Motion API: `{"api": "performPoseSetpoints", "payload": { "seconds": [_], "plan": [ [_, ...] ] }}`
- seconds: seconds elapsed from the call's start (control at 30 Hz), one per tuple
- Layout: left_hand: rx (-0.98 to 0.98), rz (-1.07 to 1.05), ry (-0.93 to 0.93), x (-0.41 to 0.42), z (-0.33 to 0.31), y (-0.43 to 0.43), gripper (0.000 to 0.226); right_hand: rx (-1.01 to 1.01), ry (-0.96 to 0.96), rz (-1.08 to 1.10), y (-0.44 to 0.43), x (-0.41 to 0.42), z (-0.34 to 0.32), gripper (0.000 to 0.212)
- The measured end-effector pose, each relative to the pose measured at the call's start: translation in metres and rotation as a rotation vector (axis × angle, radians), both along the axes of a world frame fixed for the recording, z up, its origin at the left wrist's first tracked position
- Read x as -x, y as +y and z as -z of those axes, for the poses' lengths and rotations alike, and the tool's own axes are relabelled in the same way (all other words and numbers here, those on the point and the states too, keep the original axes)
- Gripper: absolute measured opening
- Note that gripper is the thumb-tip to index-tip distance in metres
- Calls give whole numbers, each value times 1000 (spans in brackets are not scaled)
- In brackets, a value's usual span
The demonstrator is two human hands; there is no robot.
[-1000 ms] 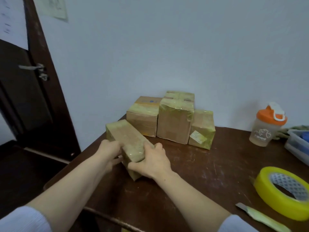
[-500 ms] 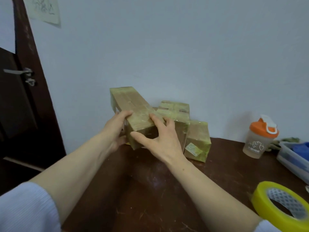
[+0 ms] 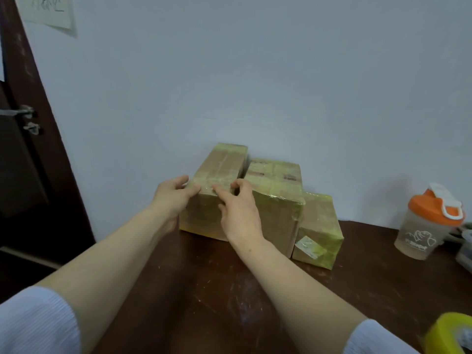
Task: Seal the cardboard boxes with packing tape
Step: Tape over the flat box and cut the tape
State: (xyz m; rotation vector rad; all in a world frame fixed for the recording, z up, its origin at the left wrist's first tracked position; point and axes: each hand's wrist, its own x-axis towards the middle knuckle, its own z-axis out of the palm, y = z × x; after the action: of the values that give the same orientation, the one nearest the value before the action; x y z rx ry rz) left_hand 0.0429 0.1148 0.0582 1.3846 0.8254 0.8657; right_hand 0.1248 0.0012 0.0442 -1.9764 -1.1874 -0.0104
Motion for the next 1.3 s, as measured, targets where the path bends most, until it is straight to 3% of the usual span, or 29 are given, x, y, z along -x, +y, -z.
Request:
{"api": "performPoseSetpoints", "payload": {
  "seconds": [0.07,0.17,0.23,0.3,0.43,0.53,0.67,0.73,0.8,0.87,1.07,1.2,1.3],
  "plan": [
    [-164,-51,113,-8,2,-1,58,61,-97,-34,-5,-2,2,66],
    [-617,-196,522,-15,1,-16,59,19,-138,-53,-33,-1,6,66],
    [-901,-273,542,-20,-3,-44,59,14,-171,-12,-59,-6,12,60],
    [-1036,-215,422,-29,-5,-85,63,74,-184,73,-93,-18,16,49],
    [-1064,19,243,-46,5,-169,53,243,-122,354,-178,-45,17,34],
    [-1004,357,212,-56,22,-219,35,449,-128,525,-242,-66,17,30],
    [-1013,846,297,-66,41,-275,21,767,-58,658,-309,-85,22,48],
    [-1160,1010,357,-73,51,-301,26,881,-11,643,-331,-90,24,51],
    [-1325,1132,495,-79,61,-323,47,987,36,595,-347,-92,29,47],
    [-1465,1174,654,-83,70,-341,61,1024,59,549,-358,-92,36,43],
    [-1568,1196,772,-75,82,-340,39,947,32,429,-354,-87,47,48],
    [-1639,1146,939,-54,77,-284,36,910,-7,298,-323,-78,47,46],
    [-1552,1055,1127,-30,72,-224,40,873,-27,180,-286,-68,48,44]
  ]
}}
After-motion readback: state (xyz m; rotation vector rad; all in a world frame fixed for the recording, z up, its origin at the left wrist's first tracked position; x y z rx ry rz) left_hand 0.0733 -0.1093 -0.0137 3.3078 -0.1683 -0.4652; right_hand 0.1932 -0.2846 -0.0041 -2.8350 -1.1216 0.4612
